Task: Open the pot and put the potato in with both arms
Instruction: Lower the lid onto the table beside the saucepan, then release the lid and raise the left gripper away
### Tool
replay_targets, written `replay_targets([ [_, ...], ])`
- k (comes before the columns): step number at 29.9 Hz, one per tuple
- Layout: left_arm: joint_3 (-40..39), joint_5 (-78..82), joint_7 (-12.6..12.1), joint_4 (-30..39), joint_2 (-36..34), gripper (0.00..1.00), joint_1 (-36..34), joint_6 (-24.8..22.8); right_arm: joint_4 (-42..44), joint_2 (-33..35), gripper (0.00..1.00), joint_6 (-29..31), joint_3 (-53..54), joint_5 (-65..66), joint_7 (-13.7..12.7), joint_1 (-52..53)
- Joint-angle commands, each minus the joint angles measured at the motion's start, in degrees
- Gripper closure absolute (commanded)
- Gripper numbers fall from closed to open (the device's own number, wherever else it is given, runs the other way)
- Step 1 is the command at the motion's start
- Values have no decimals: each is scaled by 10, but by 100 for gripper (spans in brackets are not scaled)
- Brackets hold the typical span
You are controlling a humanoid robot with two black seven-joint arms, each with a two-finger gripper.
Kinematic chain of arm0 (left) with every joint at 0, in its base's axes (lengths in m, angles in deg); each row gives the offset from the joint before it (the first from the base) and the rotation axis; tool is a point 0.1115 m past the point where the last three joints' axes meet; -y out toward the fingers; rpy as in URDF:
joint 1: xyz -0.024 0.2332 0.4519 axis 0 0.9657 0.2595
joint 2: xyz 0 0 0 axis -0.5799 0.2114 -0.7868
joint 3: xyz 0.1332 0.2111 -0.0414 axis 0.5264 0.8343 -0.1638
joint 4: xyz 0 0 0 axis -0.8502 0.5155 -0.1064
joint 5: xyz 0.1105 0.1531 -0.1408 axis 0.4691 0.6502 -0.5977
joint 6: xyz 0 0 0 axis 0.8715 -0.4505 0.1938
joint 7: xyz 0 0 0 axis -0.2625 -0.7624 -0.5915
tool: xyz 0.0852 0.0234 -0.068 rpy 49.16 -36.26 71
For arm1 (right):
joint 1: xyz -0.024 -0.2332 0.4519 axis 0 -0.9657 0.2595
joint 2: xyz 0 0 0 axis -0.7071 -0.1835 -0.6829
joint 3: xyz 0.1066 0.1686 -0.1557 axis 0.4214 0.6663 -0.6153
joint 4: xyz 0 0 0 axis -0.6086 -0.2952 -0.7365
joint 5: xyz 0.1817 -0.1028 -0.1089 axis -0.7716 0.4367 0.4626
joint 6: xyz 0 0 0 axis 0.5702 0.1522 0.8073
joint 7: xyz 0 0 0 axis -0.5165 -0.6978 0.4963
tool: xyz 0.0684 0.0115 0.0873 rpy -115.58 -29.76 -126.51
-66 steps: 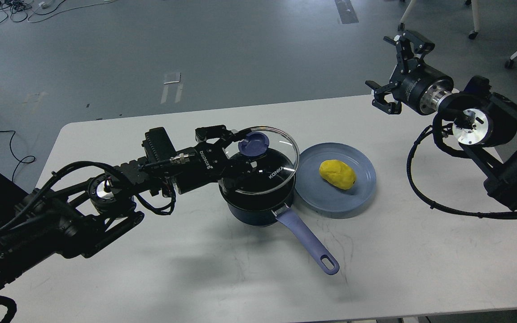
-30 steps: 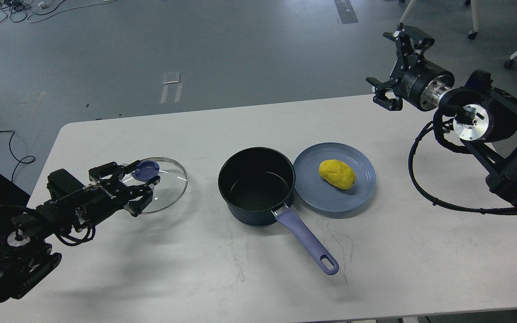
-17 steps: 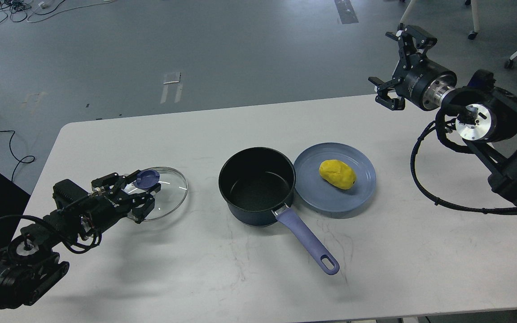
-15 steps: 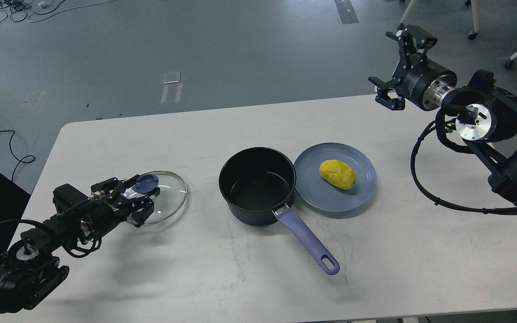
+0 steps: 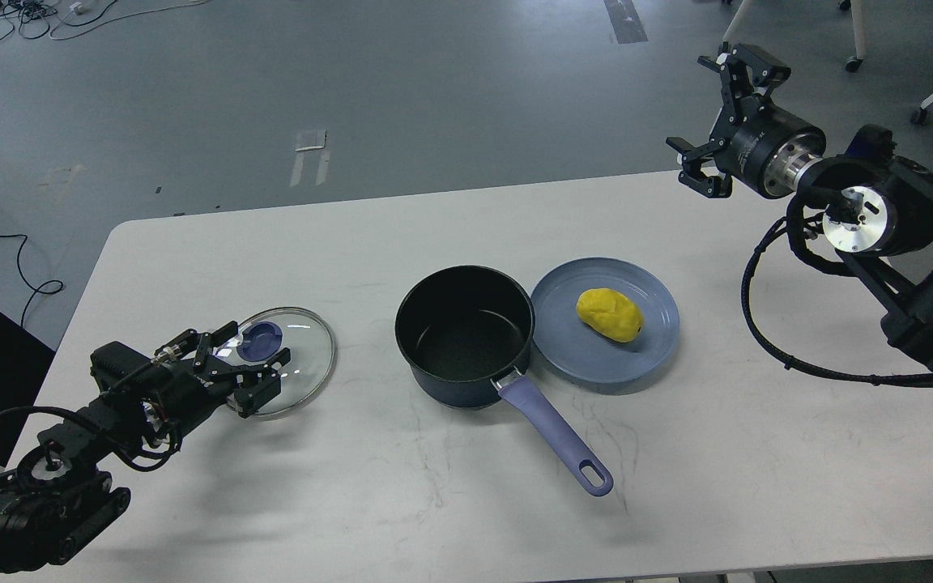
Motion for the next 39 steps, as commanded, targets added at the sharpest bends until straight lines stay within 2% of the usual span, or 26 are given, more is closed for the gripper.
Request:
replay_targets([
  [1, 1, -13, 0, 19, -7, 1, -4, 0, 0, 1, 0, 0, -1, 0, 0, 0],
  [7, -3, -69, 0, 110, -46, 1, -32, 0, -1, 0, 0, 1, -1, 0, 0, -1],
  [11, -2, -170, 0, 175, -73, 1, -78, 0, -2, -3, 0, 1, -1, 0, 0, 0],
  [15, -3, -214, 0, 175, -77, 1, -111, 0, -3, -3, 0, 1, -1, 0, 0, 0],
  [19, -17, -328, 0, 176, -75, 1, -140, 0, -4, 0, 0, 6, -3, 0, 0, -1],
  [23, -25, -537, 0, 178, -66, 1, -192, -2, -17, 3, 0, 11, -4, 9, 5, 0],
  [25, -27, -609, 0, 178, -62, 1, -220, -43, -19, 3, 0, 12, -4, 12, 8, 0],
  [26, -27, -609, 0, 178, -62, 1, -221, -43, -19, 3, 0, 12, -4, 12, 8, 0],
  [30, -83, -763, 0, 176, -44, 1, -262, -154, -35, 5, 0, 13, -12, 29, 39, 3],
  [31, -106, -797, -41, 174, -37, 1, -262, -187, -46, 13, 0, 13, -20, 44, 48, 4],
  [32, -106, -797, -41, 174, -37, 1, -262, -187, -46, 13, 0, 13, -20, 44, 48, 4],
  [34, -145, -834, -113, 175, -25, 1, -262, -238, -66, 30, 0, 13, -41, 79, 68, 10],
  [35, -153, -838, -126, 176, -22, 1, -262, -249, -69, 31, 0, 13, -48, 88, 73, 12],
  [37, -178, -856, -171, 176, -15, 1, -259, -293, -74, 37, 0, 13, -68, 121, 94, 19],
  [39, -187, -876, -199, 176, -11, 1, -258, -311, -74, 38, 0, 13, -74, 140, 103, 23],
])
